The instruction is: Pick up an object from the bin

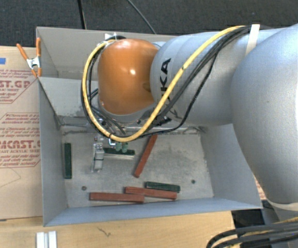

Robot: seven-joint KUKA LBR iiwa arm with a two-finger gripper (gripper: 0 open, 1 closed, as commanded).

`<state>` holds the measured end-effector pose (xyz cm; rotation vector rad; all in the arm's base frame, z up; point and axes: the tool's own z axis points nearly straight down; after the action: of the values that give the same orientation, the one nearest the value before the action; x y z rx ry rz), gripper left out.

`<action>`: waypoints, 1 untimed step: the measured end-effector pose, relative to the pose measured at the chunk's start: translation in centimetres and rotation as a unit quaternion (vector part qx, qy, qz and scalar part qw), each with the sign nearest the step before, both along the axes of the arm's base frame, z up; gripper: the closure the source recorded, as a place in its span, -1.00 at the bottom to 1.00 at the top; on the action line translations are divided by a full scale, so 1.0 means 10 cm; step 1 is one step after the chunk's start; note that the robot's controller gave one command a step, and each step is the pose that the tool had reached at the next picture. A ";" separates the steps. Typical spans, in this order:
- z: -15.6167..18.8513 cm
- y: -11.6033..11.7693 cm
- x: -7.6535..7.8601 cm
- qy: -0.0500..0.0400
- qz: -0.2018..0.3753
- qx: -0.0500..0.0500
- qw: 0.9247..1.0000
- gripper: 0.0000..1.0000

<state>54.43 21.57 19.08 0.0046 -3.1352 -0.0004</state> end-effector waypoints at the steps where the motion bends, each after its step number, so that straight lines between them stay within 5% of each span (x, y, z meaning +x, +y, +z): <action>1: 0.05 -0.01 0.02 -0.004 -0.001 0.001 1.000 -1.00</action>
Offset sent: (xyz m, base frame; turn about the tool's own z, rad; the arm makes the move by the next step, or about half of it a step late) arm 0.0310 -0.0767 -0.1208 -0.1727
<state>54.65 21.43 19.56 0.0010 -3.1430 -0.0027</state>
